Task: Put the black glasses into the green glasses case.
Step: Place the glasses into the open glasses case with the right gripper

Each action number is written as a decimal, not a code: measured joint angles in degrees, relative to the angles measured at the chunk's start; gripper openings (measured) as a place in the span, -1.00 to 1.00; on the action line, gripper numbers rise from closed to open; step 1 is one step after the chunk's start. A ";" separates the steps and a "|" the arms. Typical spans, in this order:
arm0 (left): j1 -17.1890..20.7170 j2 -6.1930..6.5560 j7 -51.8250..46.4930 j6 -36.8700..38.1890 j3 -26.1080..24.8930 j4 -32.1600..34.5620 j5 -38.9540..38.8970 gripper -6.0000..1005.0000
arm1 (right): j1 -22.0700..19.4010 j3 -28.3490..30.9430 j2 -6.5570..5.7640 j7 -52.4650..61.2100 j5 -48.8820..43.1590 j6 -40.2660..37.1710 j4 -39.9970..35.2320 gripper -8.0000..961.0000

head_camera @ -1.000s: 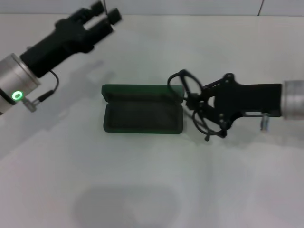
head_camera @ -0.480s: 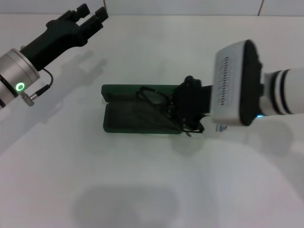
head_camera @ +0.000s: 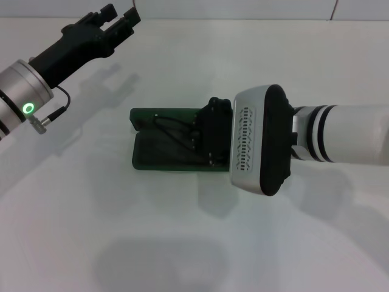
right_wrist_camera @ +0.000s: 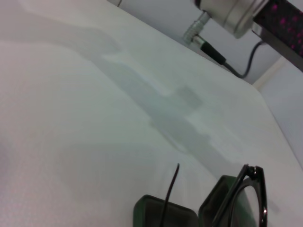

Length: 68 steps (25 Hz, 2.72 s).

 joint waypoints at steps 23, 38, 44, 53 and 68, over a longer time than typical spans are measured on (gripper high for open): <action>-1.10 -0.09 -0.43 -0.74 0.07 -1.66 0.28 0.30 | -1.74 -7.36 0.00 -0.13 -6.94 8.71 -1.03 -0.74; -1.21 -0.09 -0.38 -0.89 0.07 -2.28 0.36 0.30 | -4.40 -9.03 0.00 -1.54 -10.56 14.34 -1.40 -0.74; -1.38 -0.09 -0.27 -1.31 0.07 -2.27 0.40 0.30 | -4.23 -8.89 0.00 -5.68 -10.59 14.47 -0.47 -0.73; -1.74 -0.09 -0.13 -1.33 0.07 -2.28 0.44 0.30 | -4.59 -9.67 0.00 -8.36 -10.60 19.36 0.81 -0.73; -1.88 -0.09 -0.08 -1.32 0.10 -2.71 0.62 0.30 | -4.87 -13.62 -0.01 -8.65 -9.89 27.52 3.08 -0.73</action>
